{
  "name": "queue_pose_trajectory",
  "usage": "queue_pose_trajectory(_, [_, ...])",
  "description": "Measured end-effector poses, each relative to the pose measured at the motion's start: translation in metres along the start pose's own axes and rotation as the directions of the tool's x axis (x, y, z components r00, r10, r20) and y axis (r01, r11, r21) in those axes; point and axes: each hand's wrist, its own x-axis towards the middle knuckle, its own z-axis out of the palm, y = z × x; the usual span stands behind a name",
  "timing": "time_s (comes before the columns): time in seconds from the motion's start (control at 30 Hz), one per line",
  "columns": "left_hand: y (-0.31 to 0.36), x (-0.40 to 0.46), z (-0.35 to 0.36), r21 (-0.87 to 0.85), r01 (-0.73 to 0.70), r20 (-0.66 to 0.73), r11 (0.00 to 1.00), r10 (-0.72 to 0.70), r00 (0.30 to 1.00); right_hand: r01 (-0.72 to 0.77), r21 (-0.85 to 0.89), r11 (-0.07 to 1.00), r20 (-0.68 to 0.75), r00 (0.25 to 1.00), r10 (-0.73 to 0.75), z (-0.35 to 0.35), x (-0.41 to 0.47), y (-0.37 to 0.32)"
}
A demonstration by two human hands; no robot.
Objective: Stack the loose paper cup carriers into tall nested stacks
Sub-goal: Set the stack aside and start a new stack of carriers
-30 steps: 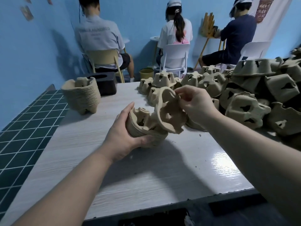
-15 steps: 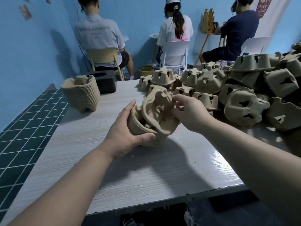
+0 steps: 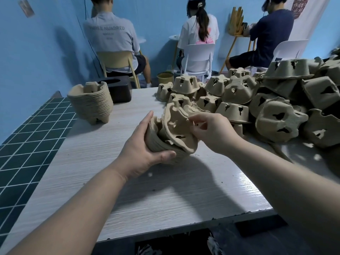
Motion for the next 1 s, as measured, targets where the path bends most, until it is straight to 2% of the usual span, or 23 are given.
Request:
queue_pose_trajectory(0.2, [-0.001,0.000,0.001,-0.002,0.004,-0.006,1.000,-0.004,1.000,-0.010,0.020,1.000,-0.030,0.999,0.011,0.005,0.003,-0.004])
queue_pose_trajectory(0.43, [-0.001,0.001,0.005,-0.027,-0.017,-0.026,0.999,0.016,1.000,0.095,-0.055,0.994,-0.011,0.995,-0.096,0.017,0.001,-0.002])
queue_pose_trajectory(0.63, [-0.003,0.002,0.004,-0.010,-0.016,-0.062,1.000,0.015,0.998,-0.020,-0.125,0.992,-0.335,0.942,-0.023,0.000,0.005,0.017])
queue_pose_trajectory(0.8, [-0.003,0.003,0.006,0.010,-0.017,-0.069,1.000,0.018,0.997,-0.118,-0.306,0.945,-0.219,0.974,0.051,-0.006,0.027,0.027])
queue_pose_trajectory(0.93, [-0.004,0.001,0.004,0.006,-0.011,-0.075,1.000,0.012,0.997,-0.185,-0.320,0.929,-0.107,0.982,0.159,-0.006,0.037,0.023])
queue_pose_trajectory(1.0, [-0.005,0.000,0.002,0.006,-0.007,-0.083,1.000,0.007,0.996,-0.184,-0.284,0.941,-0.090,0.982,0.165,-0.006,0.037,0.023])
